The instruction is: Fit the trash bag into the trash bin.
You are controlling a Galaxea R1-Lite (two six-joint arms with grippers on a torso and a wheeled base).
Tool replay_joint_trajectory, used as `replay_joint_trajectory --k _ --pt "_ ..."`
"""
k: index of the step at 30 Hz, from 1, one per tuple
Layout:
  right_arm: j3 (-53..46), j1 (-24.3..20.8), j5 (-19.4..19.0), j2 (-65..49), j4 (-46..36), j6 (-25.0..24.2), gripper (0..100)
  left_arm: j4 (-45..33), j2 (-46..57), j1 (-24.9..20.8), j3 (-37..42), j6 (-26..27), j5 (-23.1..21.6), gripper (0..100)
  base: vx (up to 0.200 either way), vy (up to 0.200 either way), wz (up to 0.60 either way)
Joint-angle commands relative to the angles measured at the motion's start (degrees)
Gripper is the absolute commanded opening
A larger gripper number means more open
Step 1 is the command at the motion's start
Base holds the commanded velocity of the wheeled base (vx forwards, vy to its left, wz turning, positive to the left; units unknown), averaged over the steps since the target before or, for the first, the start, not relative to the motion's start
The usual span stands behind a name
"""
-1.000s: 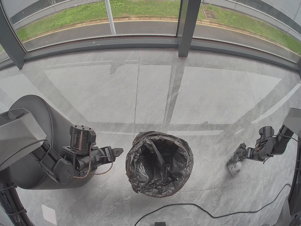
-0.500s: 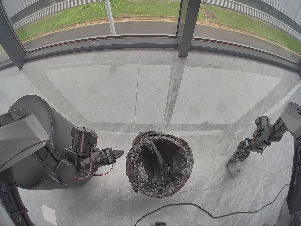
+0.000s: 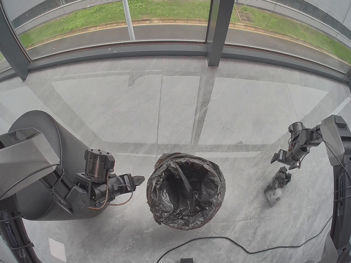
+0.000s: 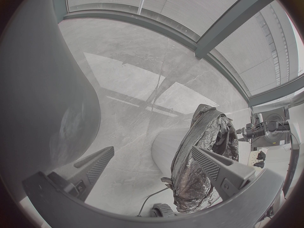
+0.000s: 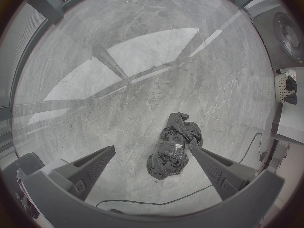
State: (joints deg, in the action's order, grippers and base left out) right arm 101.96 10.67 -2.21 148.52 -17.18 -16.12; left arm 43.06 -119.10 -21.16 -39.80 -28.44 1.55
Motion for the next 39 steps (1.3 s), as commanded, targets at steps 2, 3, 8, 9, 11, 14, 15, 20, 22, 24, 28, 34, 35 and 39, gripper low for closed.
replay_joint_trajectory --k 2,3,8,9,11,14,15,20,22,24,28,34,35,39 --pt "10.3 -0.7 -0.1 6.5 -9.0 -0.1 100 0.4 -1.1 0.1 -0.1 0.0 0.0 100 0.0 0.0 0.0" --pt "10.7 -0.7 0.0 6.7 -9.8 -0.1 100 0.9 -1.2 0.1 0.0 0.0 0.0 100 0.0 0.0 0.0" --pt "12.6 -0.7 0.1 8.8 -19.0 0.2 100 3.9 -2.2 0.1 0.5 0.0 0.1 100 0.0 0.0 0.0" --pt "12.6 -0.7 0.1 9.5 -21.8 0.1 100 4.0 -2.3 0.1 0.5 0.0 0.1 100 0.0 0.0 0.0" --pt "12.6 -0.7 0.2 10.3 -23.8 -0.1 100 4.0 -2.5 0.1 0.5 0.0 0.1 100 0.0 0.0 0.0" --pt "12.6 -0.7 0.7 12.1 -28.7 -0.3 100 4.0 -2.4 0.1 0.5 0.0 0.1 100 0.0 0.0 0.0" --pt "12.6 -0.7 0.8 12.2 -29.1 -0.4 100 4.0 -2.4 0.1 0.5 0.0 0.1 100 0.0 0.0 0.0" --pt "12.6 -0.7 2.4 14.0 -31.3 -0.8 100 4.1 -2.4 0.1 0.5 -0.1 0.1 100 0.0 0.0 0.0" --pt "12.6 -0.6 2.5 14.3 -31.3 -2.0 100 4.0 -2.4 0.0 0.5 -0.1 0.1 100 0.0 0.0 0.0" --pt "12.6 -0.6 2.3 14.6 -31.3 -2.6 100 4.1 -2.4 -0.1 0.6 -0.1 0.1 100 0.0 0.0 0.0" --pt "12.6 -0.6 2.0 15.7 -31.3 -3.0 100 4.0 -2.5 -0.1 0.6 -0.1 0.1 100 0.0 0.0 0.0" --pt "12.6 -0.3 2.1 19.4 -31.3 -3.1 100 4.1 -3.0 -0.1 0.5 -0.1 0.1 100 0.0 0.0 0.0" --pt "12.6 -0.3 2.2 19.9 -31.3 -3.1 100 4.1 -3.0 -0.2 0.5 -0.1 0.1 100 0.0 0.0 0.0" --pt "12.6 -0.3 2.0 23.9 -36.6 -3.2 100 4.1 -3.7 -0.2 0.5 -0.1 0.1 100 0.0 0.0 0.0"
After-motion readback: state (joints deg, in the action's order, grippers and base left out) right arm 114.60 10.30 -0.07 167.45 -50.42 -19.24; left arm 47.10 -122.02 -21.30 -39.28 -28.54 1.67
